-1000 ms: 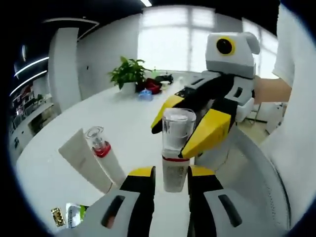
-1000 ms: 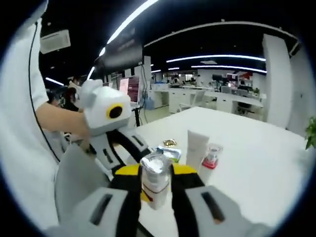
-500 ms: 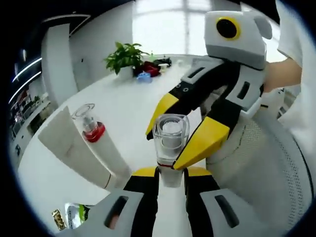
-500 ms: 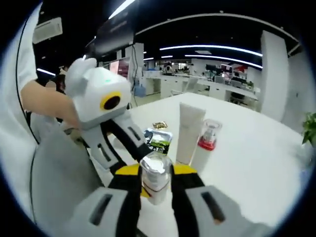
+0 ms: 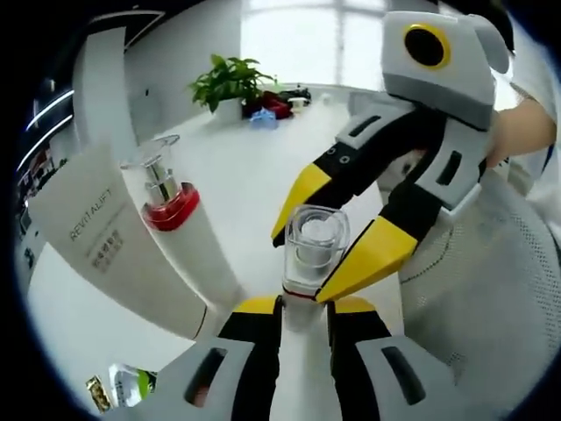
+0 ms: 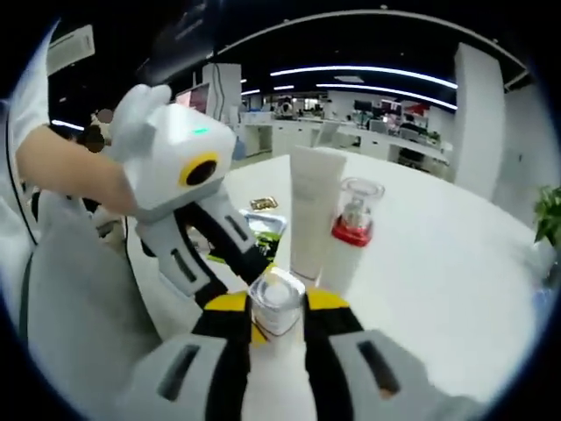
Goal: Arrange the skincare products in the storage area until every visible bottle or jar stands upright without overlapping.
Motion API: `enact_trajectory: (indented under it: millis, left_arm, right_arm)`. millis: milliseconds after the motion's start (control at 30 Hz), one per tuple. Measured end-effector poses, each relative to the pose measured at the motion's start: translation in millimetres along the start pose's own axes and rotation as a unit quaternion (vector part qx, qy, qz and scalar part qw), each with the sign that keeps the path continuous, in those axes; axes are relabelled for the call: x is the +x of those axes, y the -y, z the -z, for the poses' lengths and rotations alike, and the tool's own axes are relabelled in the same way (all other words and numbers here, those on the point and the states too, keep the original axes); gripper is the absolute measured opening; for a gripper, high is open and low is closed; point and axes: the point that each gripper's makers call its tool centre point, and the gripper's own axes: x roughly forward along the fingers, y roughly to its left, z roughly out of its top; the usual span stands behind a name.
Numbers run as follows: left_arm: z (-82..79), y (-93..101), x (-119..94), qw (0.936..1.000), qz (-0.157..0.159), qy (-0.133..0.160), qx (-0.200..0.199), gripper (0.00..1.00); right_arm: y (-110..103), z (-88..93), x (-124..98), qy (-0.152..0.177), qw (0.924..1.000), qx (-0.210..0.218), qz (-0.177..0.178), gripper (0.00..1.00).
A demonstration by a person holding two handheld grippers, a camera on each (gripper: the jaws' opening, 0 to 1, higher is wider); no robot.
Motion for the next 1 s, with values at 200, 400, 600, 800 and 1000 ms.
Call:
enact_trajectory:
  millis: [200,400,600,800,1000]
  left_arm:
    - [1.2,-13.5,6,0.9999,-0.012,-0.002,-0.008,0.17]
    - [-0.9,-26.4,7,0.9994,-0.026,0.005,-0.020,0.16]
    - [-1.0,-33.2,7,0.9991,-0.031,0.009,-0.027,0.16]
    - [1.4,-35.9,8,0.9990,-0.033,0.005,-0.030,0.16]
    - [2.2,-37.1,11,0.9990,-0.033,0.004,-0.031,0.16]
  right_arm:
    - [11,3.1,9,-0.005,1.0000,0.002,0.002,0.22]
    - [24,-3.1,19,-0.003,1.0000,-0.003,0.004,0.22]
    - [29,-5.9,25,-0.004,1.0000,-0.001,0.003,0.22]
    - [31,-7.4,28,-0.014,0.9999,0.003,0.005,0.22]
    - [32,-7.0,29,-0.020,0.9997,-0.009,0.009,0.22]
